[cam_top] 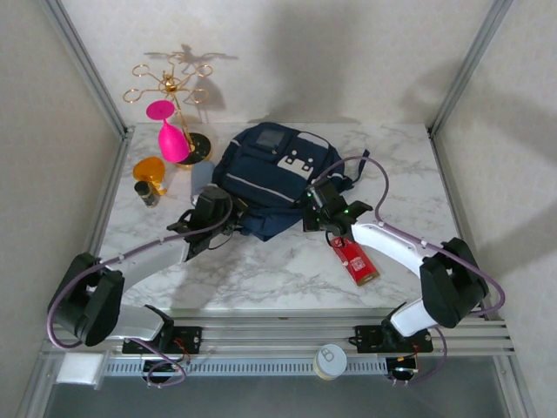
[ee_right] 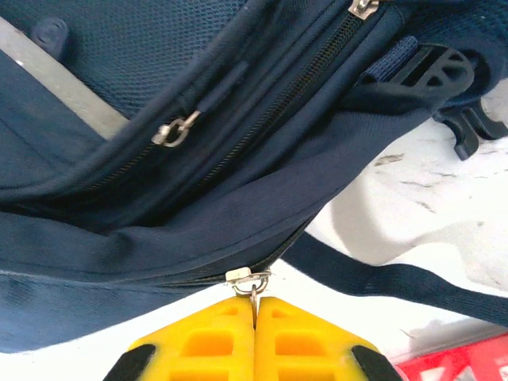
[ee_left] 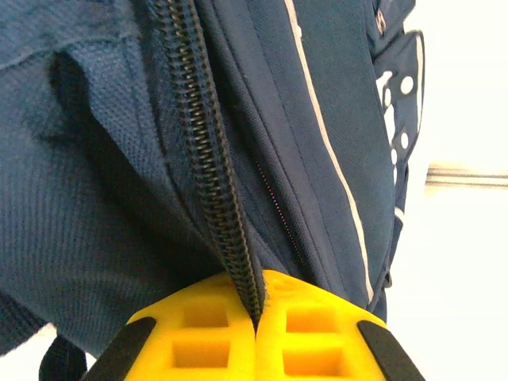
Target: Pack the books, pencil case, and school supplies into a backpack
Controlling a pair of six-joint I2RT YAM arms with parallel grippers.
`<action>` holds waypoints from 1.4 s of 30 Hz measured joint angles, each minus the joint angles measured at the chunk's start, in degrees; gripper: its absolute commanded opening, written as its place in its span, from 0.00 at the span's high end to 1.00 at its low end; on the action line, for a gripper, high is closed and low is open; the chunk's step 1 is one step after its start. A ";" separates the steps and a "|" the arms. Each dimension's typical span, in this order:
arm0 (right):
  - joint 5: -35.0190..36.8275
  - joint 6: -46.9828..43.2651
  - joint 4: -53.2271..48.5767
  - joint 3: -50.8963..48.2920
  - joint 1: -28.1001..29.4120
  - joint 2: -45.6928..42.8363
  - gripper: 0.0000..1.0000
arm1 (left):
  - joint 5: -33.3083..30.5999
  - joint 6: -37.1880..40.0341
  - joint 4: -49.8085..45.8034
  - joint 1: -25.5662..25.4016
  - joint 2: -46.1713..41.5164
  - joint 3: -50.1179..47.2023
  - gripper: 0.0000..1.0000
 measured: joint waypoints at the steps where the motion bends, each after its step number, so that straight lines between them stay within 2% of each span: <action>1: -1.09 -0.39 0.61 -0.02 0.04 0.02 1.00 | 0.48 0.66 -0.61 0.90 -0.46 0.02 0.72; 2: -1.79 -0.70 1.31 -0.02 0.13 -0.02 1.00 | 0.61 1.46 -1.05 1.31 -0.85 0.00 0.51; 4: -2.36 -1.14 1.46 -0.02 0.17 -0.04 1.00 | 0.39 2.01 -1.73 1.25 -1.95 0.02 0.38; 7: -2.93 -1.31 1.42 -0.20 0.81 -0.02 1.00 | -1.66 0.63 -1.81 -1.88 -4.98 -0.17 0.25; 11: -3.87 -1.29 1.84 -0.87 2.82 -0.02 1.00 | -3.96 -6.99 4.50 -10.97 -8.28 -3.63 0.11; 14: -4.17 -1.29 2.14 -1.38 3.08 -0.02 1.00 | -6.05 -13.75 10.12 -16.17 -5.70 -5.68 0.10; 17: -4.26 -1.29 2.45 -1.46 3.06 -0.02 1.00 | -7.96 -17.94 13.40 -18.34 0.20 -4.50 0.20; 21: -4.26 -1.29 2.93 -1.55 3.06 0.00 1.00 | -10.51 -22.23 16.92 -18.49 9.09 0.37 0.46; 27: -1.66 0.02 2.54 -1.62 2.97 0.48 1.00 | -13.03 -24.35 16.00 -18.47 14.34 2.97 1.00; 32: -0.57 2.69 2.82 -4.39 -0.33 0.46 1.00 | -14.43 -24.15 15.19 -18.23 12.44 1.88 1.00; 36: 2.58 4.17 2.84 -6.86 -5.27 0.87 1.00 | -16.94 -23.69 11.87 -17.97 5.07 -1.51 1.00; 41: 2.71 3.98 4.76 -7.04 -10.14 3.13 1.00 | -17.70 -20.87 9.03 -16.98 -2.86 -4.11 1.00; 42: 2.78 3.80 5.20 -7.04 -9.90 3.10 1.00 | -17.22 -20.50 9.05 -16.87 -2.93 -4.09 0.86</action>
